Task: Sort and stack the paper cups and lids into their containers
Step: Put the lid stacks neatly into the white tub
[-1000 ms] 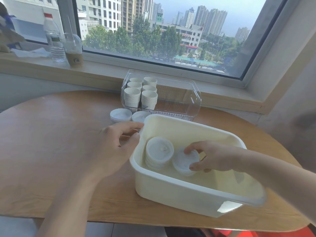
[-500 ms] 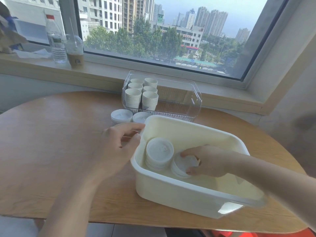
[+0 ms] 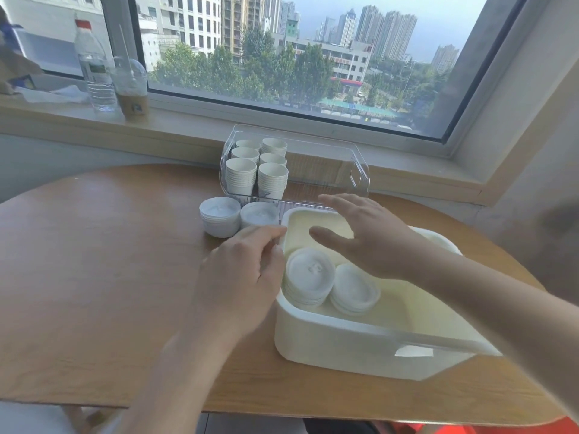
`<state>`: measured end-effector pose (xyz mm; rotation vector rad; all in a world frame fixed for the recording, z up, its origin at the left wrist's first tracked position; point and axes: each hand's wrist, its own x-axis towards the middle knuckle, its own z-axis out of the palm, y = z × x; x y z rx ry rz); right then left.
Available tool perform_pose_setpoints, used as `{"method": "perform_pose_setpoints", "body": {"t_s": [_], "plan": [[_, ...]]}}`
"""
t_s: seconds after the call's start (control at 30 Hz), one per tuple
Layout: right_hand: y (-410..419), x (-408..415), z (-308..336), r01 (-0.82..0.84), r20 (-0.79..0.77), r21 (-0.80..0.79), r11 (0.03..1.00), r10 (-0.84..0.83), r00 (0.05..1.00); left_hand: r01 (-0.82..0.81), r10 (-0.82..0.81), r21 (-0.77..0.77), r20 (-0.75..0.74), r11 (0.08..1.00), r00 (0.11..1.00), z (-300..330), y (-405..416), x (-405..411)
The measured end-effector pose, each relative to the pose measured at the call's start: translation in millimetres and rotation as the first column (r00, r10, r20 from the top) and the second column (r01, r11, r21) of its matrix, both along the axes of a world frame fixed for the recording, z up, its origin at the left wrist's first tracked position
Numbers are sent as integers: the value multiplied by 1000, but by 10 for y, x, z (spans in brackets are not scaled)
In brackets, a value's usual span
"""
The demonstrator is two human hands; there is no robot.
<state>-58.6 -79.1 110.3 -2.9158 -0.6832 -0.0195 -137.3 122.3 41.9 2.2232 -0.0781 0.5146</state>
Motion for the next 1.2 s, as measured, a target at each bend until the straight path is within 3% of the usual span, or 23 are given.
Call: {"method": "perform_pose_setpoints", "body": {"t_s": [0.1, 0.27, 0.4, 0.7, 0.9, 1.2], "plan": [[68, 75, -93, 26, -84, 54, 998, -21, 996, 12, -11, -18, 30, 1000, 999, -55, -146, 17], [81, 114, -148, 64, -111, 110, 992, -52, 992, 103, -91, -166, 79, 981, 993, -171, -285, 132], [47, 177, -136, 72, -132, 110, 991, -57, 990, 96, -82, -193, 80, 976, 993, -268, -198, 295], [-18, 314, -235, 46, -80, 137, 989, -36, 996, -260, 260, 15, -68, 965, 963, -583, 70, 799], [-97, 468, -241, 35, -78, 146, 989, -24, 997, -258, 263, 52, -155, 965, 952, -796, 31, 1081], [-185, 591, -273, 18, -76, 133, 991, -8, 997, -276, 294, 142, -131, 951, 947, -949, -12, 1449]]}}
